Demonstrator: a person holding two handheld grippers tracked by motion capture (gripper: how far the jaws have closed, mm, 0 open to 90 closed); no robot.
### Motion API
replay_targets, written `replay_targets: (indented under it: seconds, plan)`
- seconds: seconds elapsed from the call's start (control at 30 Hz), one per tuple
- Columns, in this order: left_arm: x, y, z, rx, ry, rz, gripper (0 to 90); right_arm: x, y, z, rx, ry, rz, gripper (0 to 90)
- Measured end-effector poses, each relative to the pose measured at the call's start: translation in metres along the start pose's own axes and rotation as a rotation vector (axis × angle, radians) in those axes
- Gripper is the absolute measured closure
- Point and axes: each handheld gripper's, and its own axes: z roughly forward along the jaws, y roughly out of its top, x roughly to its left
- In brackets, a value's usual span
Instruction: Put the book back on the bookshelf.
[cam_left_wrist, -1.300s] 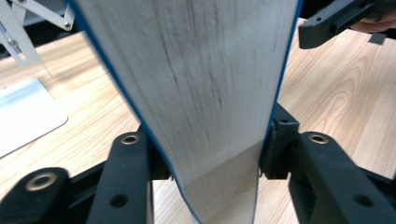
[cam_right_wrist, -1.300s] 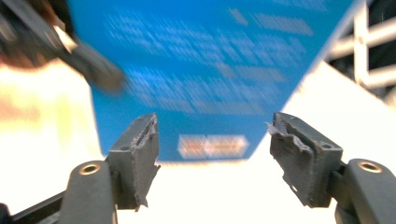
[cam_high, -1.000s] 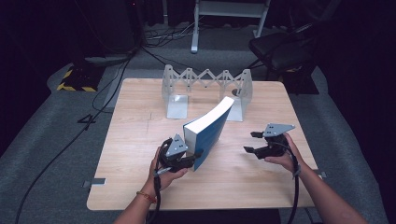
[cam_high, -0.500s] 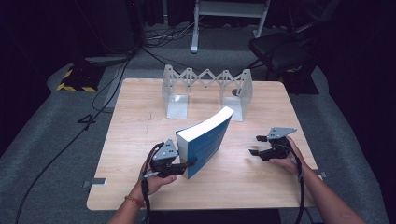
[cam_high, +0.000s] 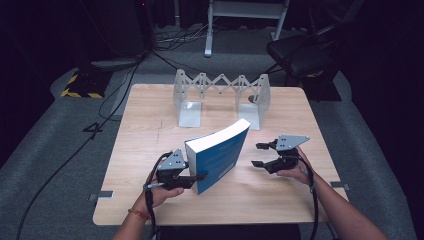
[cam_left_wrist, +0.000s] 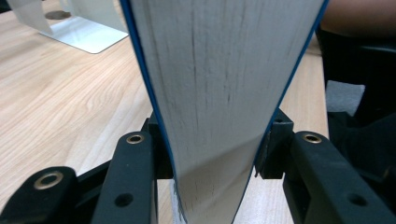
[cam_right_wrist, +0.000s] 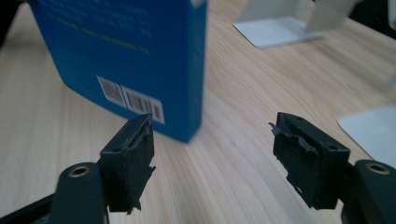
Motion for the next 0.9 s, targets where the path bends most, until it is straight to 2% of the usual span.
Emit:
replay_targets:
  seconds: [0.07, 0.13, 0.23, 0.33, 0.43, 0.5, 0.57, 0.73, 0.9]
  plan:
    - [-0.001, 0.000, 0.000, 0.002, 0.011, 0.009, 59.0, 0.002, 0.014, 0.010, -0.014, 0.016, -0.037, 30.0]
    - [-0.004, 0.000, 0.000, 0.003, 0.026, 0.023, 59.0, 0.002, 0.021, 0.018, -0.035, 0.037, -0.033, 30.0]
    - [-0.006, -0.001, 0.001, 0.001, 0.030, 0.023, 58.7, 0.002, 0.028, 0.030, -0.043, 0.072, -0.041, 29.8]
    - [-0.006, -0.002, 0.001, -0.004, 0.034, 0.031, 58.4, 0.002, 0.029, 0.036, -0.049, 0.089, -0.030, 29.0]
    - [-0.008, -0.002, 0.000, 0.004, 0.054, 0.039, 57.6, 0.000, 0.027, 0.044, -0.056, 0.131, 0.000, 28.0]
    - [-0.008, -0.004, -0.001, 0.014, 0.064, 0.051, 56.6, 0.001, 0.025, 0.046, -0.055, 0.139, -0.001, 31.3]
    - [-0.011, -0.006, 0.000, 0.056, 0.091, 0.076, 55.1, 0.002, 0.024, 0.047, -0.058, 0.148, -0.002, 33.9]
    - [-0.012, -0.008, 0.000, 0.050, 0.099, 0.072, 55.2, 0.006, 0.026, 0.051, -0.060, 0.153, -0.015, 32.7]
    - [-0.014, -0.010, 0.000, 0.063, 0.130, 0.099, 52.6, 0.007, 0.026, 0.050, -0.056, 0.147, -0.018, 35.1]
